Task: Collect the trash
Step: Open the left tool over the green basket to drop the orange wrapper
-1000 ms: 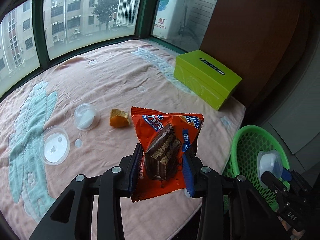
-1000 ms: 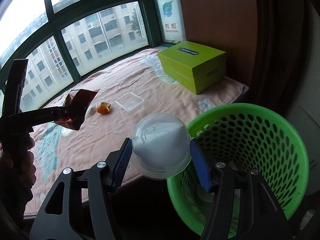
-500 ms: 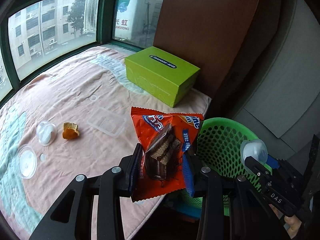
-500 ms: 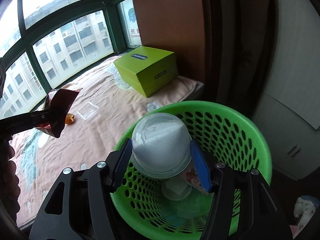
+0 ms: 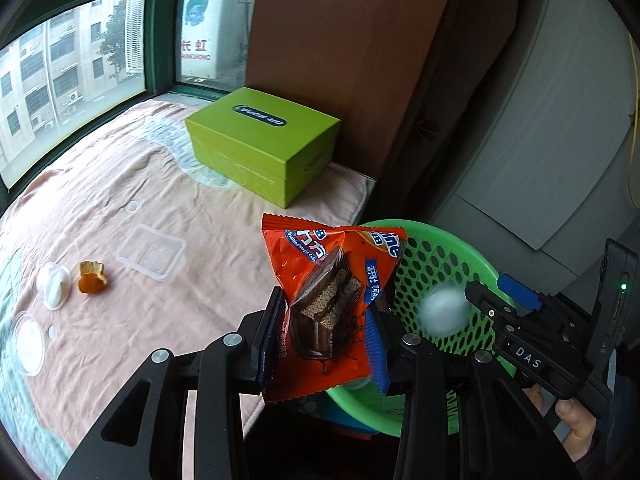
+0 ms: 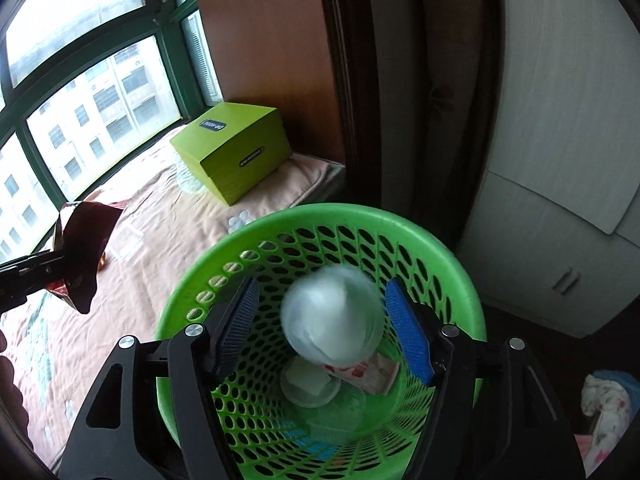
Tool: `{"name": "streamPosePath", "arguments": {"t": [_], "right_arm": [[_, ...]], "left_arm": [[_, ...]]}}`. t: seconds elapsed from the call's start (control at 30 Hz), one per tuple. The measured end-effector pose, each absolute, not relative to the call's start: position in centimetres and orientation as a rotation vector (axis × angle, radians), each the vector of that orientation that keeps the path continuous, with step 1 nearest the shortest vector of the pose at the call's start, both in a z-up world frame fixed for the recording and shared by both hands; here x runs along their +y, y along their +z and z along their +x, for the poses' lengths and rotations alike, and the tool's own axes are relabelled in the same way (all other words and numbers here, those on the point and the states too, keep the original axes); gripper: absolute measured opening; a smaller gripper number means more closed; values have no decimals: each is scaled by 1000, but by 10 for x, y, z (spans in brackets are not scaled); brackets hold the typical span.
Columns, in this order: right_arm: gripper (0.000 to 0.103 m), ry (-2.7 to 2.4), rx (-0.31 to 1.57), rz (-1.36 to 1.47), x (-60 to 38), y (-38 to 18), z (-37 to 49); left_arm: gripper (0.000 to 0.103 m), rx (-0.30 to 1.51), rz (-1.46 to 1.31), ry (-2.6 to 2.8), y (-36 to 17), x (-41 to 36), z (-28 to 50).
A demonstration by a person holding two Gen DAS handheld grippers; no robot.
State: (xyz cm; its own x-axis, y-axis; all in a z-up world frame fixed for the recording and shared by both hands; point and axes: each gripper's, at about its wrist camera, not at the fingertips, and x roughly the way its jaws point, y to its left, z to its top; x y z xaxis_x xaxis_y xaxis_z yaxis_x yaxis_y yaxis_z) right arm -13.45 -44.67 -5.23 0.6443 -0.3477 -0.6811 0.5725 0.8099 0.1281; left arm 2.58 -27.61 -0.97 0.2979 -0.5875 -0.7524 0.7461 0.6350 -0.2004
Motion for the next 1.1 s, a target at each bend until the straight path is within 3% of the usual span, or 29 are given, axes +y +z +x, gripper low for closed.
{"name": "streamPosePath", "arguments": {"t": [0.47, 0.63, 0.7, 1.1], "right_arm": [[70, -556, 642, 374, -453, -41, -156], [71, -553, 631, 376, -451, -37, -159], [71, -551, 627, 379, -450, -37, -160], [75, -504, 622, 377, -437, -33, -152]], "left_arm": [[41, 944, 252, -963, -24, -310, 0], [49, 948, 250, -981, -25, -315, -5], [60, 945, 247, -981, -25, -315, -6], [72, 929, 220, -917, -19, -292, 3]]}}
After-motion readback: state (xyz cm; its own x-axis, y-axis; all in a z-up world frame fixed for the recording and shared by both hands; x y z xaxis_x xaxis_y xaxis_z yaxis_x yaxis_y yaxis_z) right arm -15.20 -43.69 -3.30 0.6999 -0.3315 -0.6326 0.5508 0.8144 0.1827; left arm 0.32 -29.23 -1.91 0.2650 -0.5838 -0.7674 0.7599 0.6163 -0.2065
